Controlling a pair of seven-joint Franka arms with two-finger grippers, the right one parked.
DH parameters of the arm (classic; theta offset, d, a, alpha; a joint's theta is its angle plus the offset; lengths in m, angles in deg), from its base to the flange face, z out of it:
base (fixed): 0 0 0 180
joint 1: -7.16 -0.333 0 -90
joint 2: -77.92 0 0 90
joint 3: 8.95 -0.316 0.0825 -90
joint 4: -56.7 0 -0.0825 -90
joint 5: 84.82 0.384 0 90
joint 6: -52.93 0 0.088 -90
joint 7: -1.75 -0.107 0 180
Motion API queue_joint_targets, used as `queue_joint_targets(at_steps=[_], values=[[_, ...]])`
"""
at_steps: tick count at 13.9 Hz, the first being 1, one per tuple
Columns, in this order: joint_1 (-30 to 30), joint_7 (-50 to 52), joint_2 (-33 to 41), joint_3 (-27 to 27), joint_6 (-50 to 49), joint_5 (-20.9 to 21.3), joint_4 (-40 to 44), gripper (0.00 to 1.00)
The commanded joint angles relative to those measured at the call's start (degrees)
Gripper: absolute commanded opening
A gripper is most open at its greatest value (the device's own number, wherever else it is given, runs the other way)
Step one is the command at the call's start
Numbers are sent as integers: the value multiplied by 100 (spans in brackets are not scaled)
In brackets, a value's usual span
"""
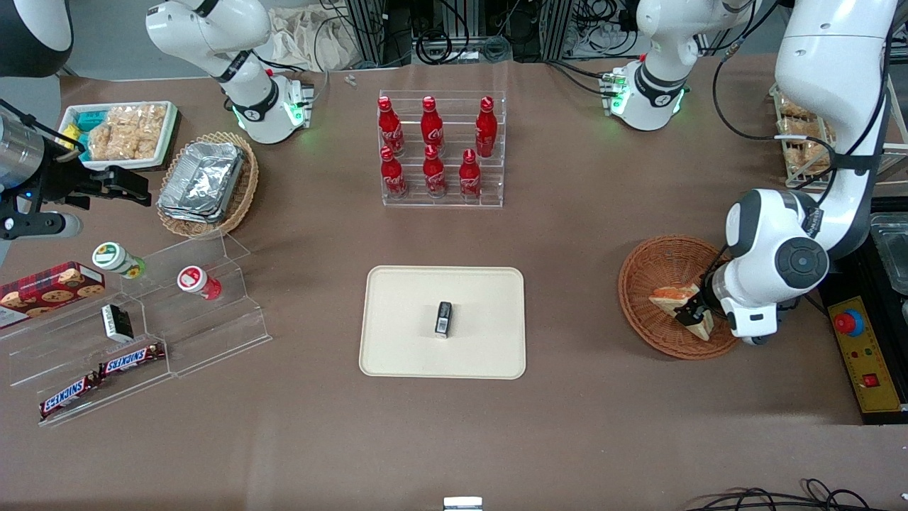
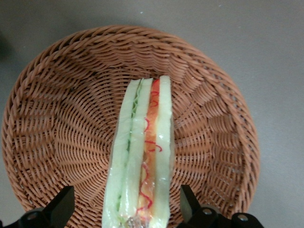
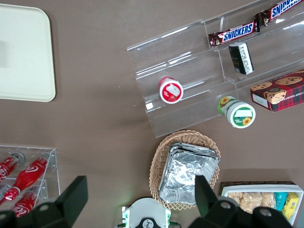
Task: Place sandwich from basket to tray
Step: 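Close the left gripper on the wrapped sandwich wedge, then lift the sandwich out of the basket with the left gripper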
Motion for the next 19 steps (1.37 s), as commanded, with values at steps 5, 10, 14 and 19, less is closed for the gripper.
queue_joint_targets(at_steps=[5,10,14,19], values=[[36,241,-172,-24,450,192,-43,0],[36,180,73,-7,303,183,123,0],[45,12,364,168,-1056,60,1034,0],[19,30,328,888,-2546,-186,2513,0]])
